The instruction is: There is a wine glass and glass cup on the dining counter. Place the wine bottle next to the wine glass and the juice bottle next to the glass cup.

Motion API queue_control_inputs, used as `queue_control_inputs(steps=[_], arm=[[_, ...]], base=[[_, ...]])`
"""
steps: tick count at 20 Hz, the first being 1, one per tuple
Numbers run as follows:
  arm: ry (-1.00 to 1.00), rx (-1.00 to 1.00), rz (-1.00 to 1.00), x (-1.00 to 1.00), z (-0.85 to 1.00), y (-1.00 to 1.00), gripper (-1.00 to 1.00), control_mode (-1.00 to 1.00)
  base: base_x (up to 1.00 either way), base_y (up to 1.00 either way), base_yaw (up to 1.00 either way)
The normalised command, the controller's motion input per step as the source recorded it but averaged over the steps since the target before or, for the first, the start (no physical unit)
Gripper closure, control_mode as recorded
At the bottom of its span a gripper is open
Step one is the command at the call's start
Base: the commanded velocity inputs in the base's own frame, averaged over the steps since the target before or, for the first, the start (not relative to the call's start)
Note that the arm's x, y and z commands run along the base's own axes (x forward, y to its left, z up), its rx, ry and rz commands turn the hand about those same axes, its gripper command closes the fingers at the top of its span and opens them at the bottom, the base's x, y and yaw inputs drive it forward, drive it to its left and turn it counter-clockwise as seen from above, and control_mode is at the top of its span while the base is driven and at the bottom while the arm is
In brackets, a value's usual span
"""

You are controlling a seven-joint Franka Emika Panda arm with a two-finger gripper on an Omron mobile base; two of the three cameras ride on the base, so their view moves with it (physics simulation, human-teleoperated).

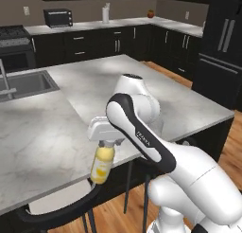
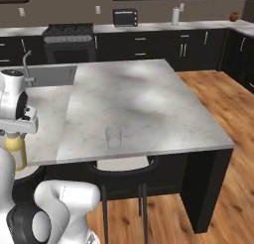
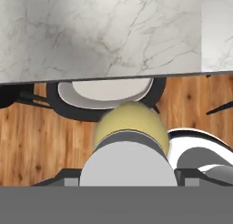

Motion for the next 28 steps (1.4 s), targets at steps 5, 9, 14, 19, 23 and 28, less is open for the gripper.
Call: queue_control_inputs(steps=[5,9,14,19,23,28], arm=[[0.00,0.00,0.00,0.00,0.00,0.00,1.00,1.00],[0.00,0.00,0.00,0.00,0.00,0.00,1.00,1.00],[0.00,0.00,0.00,0.00,0.00,0.00,1.00,1.00],[0.00,0.00,0.00,0.00,0.00,0.00,1.00,1.00],[0.00,0.00,0.00,0.00,0.00,0.00,1.00,1.00],[0.00,0.00,0.00,0.00,0.00,0.00,1.00,1.00]], base=[[0.39,-0.14,0.24],[0.34,-0.17,0.28],[0.11,-0.09,0.13],[0.00,0.00,0.00],[0.00,0.00,0.00],[0.00,0.00,0.00]])
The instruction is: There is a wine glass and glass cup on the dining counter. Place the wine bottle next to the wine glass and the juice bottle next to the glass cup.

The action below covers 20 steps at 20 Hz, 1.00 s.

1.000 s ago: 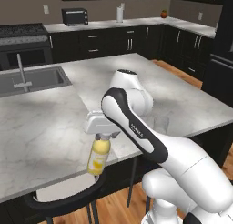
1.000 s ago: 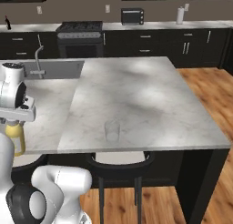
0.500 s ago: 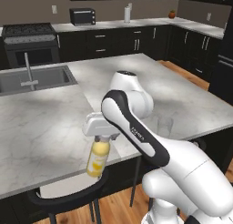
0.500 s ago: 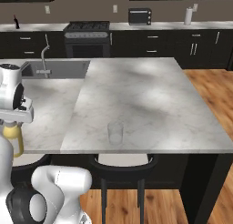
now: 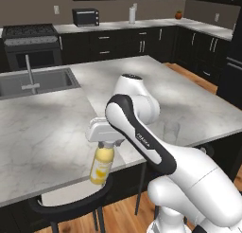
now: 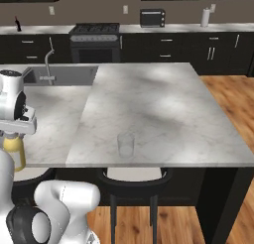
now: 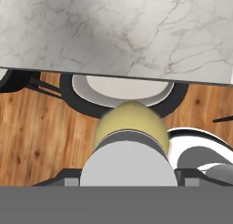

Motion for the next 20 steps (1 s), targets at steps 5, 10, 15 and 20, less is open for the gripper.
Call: queue_control_inputs(steps=[5,10,15,20], arm=[[0.00,0.00,0.00,0.00,0.00,0.00,1.00,-1.00],[0.00,0.00,0.00,0.00,0.00,0.00,1.00,-1.00],[0.00,0.00,0.00,0.00,0.00,0.00,1.00,-1.00],[0.00,0.00,0.00,0.00,0.00,0.00,1.00,-1.00]], base=[[0.00,0.00,0.00],[0.00,0.00,0.00],[0.00,0.00,0.00],[0.00,0.00,0.00]])
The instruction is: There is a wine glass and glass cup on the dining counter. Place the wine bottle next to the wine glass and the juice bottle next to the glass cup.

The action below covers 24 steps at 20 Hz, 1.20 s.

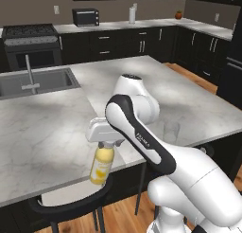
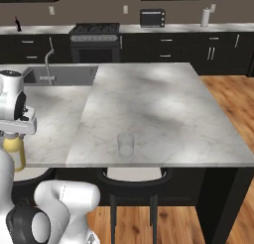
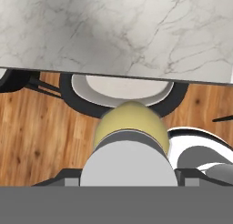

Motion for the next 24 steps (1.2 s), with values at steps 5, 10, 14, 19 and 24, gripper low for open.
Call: queue_control_inputs(steps=[5,10,14,19,24], arm=[[0.00,0.04,0.00,0.01,0.00,-0.05,1.00,-1.00],[0.01,0.04,0.00,0.24,0.00,-0.25,1.00,-1.00],[0.03,0.03,-0.07,0.34,0.01,-0.30,1.00,-1.00],[0.07,0.00,-0.05,0.30,0.03,-0.29,1.00,-1.00],[0.10,0.00,-0.09,0.24,0.05,-0.26,1.00,-1.00]], base=[[0.00,0.00,0.00],[0.00,0.00,0.00],[0.00,0.00,0.00],[0.00,0.00,0.00],[0.00,0.00,0.00]])
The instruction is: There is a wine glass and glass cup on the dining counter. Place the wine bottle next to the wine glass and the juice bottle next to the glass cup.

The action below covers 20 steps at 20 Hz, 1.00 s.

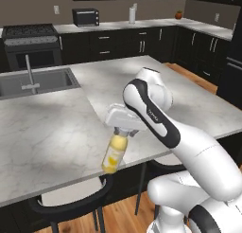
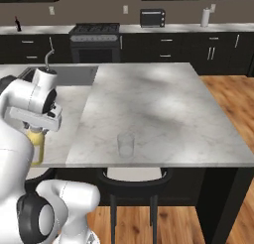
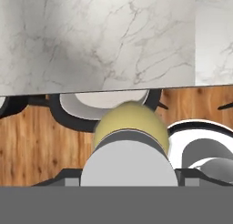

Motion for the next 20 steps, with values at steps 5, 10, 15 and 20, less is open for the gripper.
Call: queue_control_inputs(steps=[5,10,15,20], arm=[[0.05,-0.06,-0.09,0.09,0.05,-0.23,1.00,-1.00],[0.00,-0.11,-0.09,0.12,0.03,-0.19,1.00,-1.00],[0.00,-0.15,-0.10,0.17,0.01,-0.14,1.00,-1.00],[0.01,-0.10,-0.15,0.19,0.00,-0.20,1.00,-1.00]], base=[[0.00,0.00,0.00],[0.00,0.00,0.00],[0.00,0.00,0.00],[0.00,0.00,0.00]])
